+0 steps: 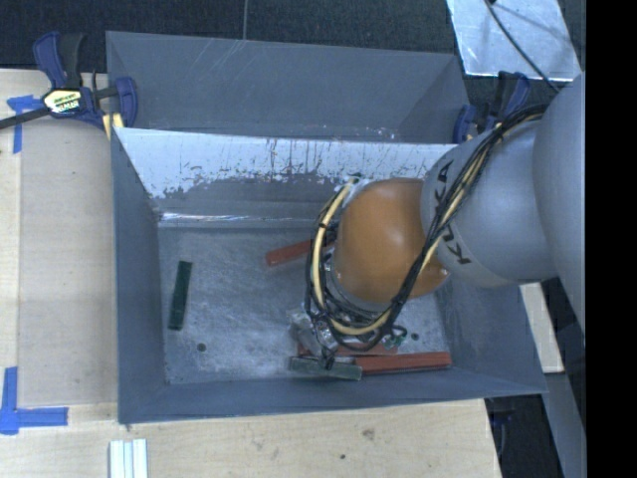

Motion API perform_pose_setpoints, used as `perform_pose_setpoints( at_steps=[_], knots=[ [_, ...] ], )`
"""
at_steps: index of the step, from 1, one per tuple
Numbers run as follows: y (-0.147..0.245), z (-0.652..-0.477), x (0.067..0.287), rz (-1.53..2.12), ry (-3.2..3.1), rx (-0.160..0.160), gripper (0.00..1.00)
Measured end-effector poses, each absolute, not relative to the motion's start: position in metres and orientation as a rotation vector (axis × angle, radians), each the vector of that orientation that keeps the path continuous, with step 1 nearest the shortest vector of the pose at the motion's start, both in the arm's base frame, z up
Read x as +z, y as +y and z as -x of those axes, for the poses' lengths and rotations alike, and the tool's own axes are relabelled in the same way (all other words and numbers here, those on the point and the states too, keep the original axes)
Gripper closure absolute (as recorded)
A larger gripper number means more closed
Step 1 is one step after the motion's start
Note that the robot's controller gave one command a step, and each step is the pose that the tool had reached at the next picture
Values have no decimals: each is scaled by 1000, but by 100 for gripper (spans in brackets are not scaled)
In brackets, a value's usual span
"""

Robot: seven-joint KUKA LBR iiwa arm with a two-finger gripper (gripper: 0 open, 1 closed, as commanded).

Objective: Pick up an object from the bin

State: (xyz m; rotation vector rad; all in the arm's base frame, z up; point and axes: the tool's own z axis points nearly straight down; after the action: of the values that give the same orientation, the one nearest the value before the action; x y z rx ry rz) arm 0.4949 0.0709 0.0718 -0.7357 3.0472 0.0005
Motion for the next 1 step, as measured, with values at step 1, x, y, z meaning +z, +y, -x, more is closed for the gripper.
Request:
perform_pose_setpoints(
  at_steps=[1],
  knots=[
    [71, -496, 72, 734, 3043, 0, 0]
  ],
)
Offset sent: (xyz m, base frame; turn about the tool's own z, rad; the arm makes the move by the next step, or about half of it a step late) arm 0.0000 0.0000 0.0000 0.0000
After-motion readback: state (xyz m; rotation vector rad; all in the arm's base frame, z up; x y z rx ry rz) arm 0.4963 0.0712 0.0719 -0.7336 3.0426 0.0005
